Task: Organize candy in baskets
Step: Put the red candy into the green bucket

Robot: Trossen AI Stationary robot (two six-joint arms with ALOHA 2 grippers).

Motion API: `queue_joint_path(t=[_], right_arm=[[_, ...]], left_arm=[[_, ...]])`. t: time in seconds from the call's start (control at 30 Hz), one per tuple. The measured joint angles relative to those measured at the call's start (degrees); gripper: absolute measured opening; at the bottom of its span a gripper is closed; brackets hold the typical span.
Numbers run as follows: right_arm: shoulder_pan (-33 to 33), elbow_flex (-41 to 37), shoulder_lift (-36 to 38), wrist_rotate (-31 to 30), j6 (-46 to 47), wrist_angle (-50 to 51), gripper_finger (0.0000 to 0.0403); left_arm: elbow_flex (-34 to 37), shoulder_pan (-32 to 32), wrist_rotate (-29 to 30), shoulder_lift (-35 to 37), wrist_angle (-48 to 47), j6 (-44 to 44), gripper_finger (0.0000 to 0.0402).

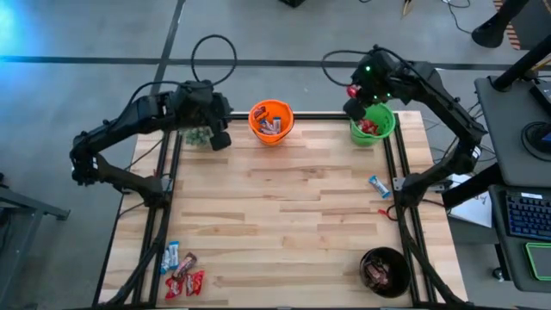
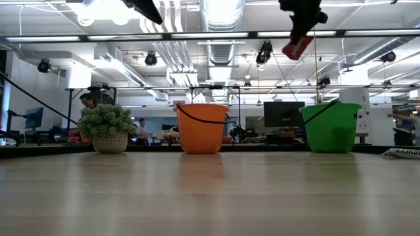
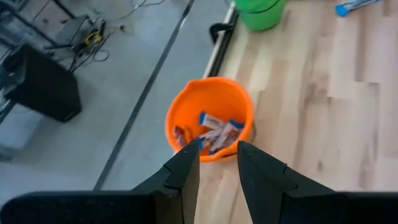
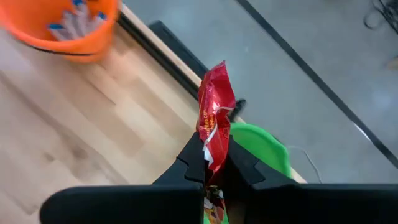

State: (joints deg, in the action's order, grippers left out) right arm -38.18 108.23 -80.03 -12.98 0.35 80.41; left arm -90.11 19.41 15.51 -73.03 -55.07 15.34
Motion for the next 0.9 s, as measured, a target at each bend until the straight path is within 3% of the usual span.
queue_joint_path(t=[0.23,0.37,0.63,0.9], right_arm=[[-8.5,-4.0,0.0,5.7,-2.8,-2.4,0.0013],[-11.9,-6.2,-0.6,5.7,-3.4,-3.1,0.0013],[-17.8,-12.7,-1.3,8.5,-3.9,-3.2,0.0013],[-19.6,-18.7,-1.5,8.6,-3.4,-4.2,0.0013]], left_arm=[[0.0,6.1,0.0,0.0,0.0,0.2,0.0091],[0.0,8.3,0.0,0.0,0.0,0.2,0.0091],[0.0,9.0,0.0,0.0,0.1,2.6,0.0091],[0.0,9.0,0.0,0.0,0.2,2.5,0.0091]])
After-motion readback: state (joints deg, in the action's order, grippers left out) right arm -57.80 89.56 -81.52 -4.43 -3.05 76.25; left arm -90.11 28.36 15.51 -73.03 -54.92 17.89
